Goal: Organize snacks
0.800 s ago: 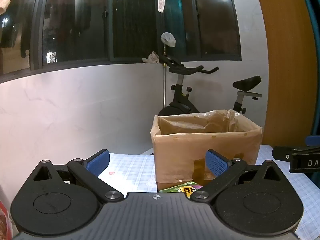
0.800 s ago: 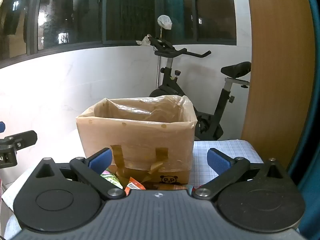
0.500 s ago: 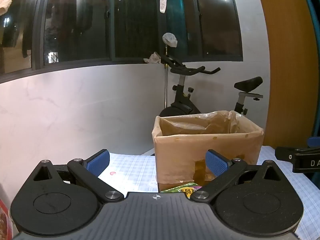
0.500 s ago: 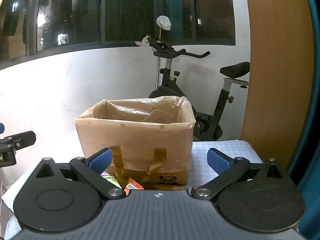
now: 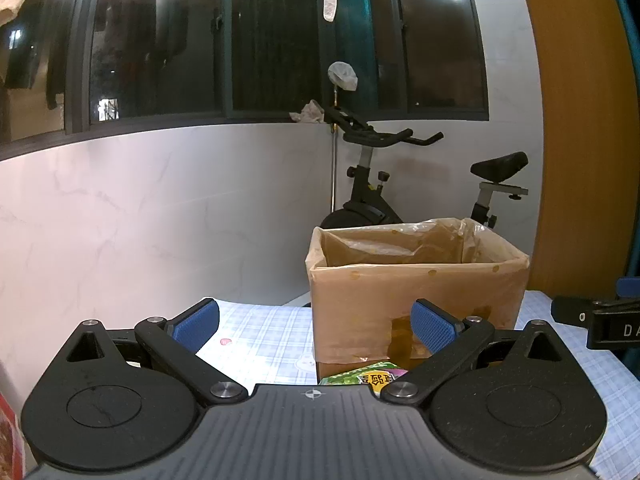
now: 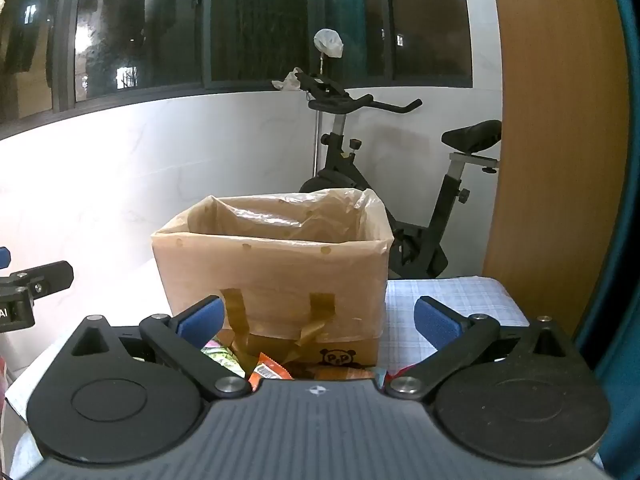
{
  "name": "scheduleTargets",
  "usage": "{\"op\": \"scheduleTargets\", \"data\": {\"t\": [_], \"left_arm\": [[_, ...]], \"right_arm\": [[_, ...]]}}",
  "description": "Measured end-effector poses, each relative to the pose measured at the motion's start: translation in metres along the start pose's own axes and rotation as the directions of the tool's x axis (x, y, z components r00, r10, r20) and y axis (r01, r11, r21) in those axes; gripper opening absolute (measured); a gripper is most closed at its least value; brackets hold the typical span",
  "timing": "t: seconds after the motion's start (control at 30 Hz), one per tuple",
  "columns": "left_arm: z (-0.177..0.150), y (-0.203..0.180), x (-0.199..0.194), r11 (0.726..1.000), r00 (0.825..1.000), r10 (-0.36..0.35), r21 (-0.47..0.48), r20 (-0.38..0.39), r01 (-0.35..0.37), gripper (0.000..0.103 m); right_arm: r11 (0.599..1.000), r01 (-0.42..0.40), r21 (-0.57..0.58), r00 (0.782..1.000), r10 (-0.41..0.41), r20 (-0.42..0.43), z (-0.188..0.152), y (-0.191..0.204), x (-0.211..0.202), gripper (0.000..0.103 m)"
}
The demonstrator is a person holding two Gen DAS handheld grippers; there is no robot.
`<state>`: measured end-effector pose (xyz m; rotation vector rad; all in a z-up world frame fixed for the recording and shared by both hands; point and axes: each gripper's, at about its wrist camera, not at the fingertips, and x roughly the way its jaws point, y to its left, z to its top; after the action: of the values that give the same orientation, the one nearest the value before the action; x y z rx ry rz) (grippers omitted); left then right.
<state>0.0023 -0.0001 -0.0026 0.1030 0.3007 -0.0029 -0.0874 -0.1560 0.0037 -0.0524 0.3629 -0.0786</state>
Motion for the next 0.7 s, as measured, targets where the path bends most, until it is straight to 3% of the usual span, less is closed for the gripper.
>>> {"op": "scheduleTargets", "data": {"t": [0.7], "left_arm": [[-0.0016, -0.0018, 0.0020, 1.000, 1.000, -0.001, 0.001, -0.005, 0.001, 0.103]], "right_arm": [[1.000, 0.000, -0.001, 1.000, 0.000, -0.003, -0.0005, 0.0012, 0.0001, 0.103]]}}
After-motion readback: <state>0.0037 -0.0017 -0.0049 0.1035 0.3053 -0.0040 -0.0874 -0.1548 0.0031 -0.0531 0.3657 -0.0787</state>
